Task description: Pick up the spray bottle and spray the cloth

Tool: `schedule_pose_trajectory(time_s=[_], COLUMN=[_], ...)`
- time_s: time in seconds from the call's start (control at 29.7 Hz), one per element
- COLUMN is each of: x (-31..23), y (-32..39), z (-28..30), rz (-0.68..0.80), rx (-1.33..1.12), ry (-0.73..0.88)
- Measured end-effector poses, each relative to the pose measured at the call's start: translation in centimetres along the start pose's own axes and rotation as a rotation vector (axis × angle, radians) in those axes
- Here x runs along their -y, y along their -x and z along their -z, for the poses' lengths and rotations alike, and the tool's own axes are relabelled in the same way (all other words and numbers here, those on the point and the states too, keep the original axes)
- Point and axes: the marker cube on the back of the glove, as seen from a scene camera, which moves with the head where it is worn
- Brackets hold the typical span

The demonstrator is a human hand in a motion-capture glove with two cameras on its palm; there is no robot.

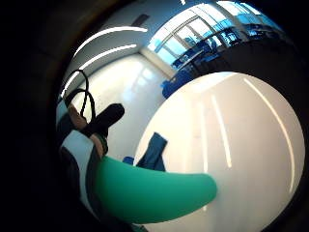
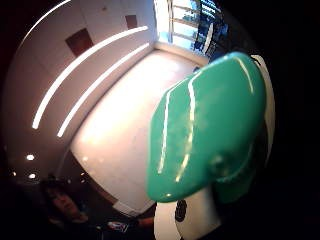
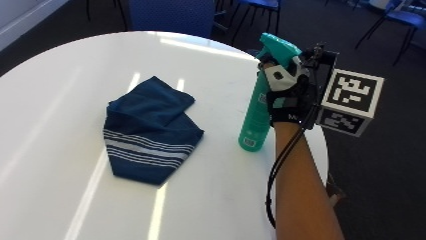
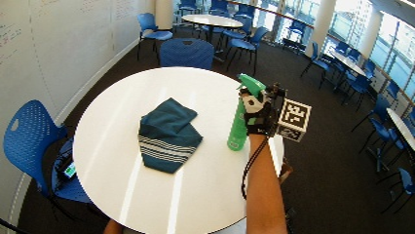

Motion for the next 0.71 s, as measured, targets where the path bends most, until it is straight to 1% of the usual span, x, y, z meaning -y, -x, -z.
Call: schedule_pose_trajectory(time_s=[0.71], x=[-0.7], y=[-3.6], z=[1.4], rz=[-0.055], rx=[-0.012], ry=[-0.004])
